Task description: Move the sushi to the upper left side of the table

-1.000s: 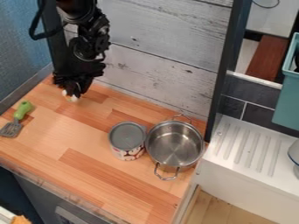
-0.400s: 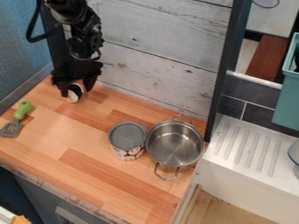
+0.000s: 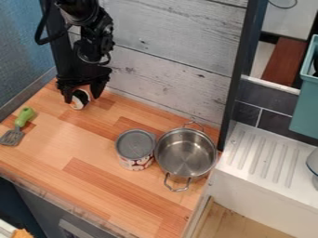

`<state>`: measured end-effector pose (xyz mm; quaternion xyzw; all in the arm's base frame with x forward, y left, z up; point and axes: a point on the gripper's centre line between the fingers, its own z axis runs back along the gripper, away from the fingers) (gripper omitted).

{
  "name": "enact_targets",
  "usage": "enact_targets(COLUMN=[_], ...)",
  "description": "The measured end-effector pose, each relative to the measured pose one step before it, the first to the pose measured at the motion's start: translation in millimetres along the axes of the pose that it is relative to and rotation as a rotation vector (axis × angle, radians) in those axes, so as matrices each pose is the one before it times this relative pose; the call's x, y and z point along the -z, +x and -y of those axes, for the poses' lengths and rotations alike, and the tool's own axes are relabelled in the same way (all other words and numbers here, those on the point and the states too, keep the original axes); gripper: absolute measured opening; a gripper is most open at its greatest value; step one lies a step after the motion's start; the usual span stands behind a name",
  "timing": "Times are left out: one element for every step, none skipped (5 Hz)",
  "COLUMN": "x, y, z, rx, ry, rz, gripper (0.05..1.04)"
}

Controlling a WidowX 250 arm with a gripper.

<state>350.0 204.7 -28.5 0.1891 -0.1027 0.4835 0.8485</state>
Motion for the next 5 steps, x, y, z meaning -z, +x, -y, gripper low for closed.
enact_targets(x=[-3.87,-34.24,-26.48,-13.21,-1.26], y=[-4.94,4.56,-5.06,-3.73,2.05], z=[-1.4,-5.02,-1.3,-0.69,0.16], rx=[-0.0002,-0.0283,-0.0046,-0.0082,0.0009], ry=[-0.0176,-0.04,-0.1108,-0.1236,-0.0094], rz=[0.0008,0.0389,-0.013,-0.018,0.0061], gripper=[1.0,1.0,1.0,1.0,1.0])
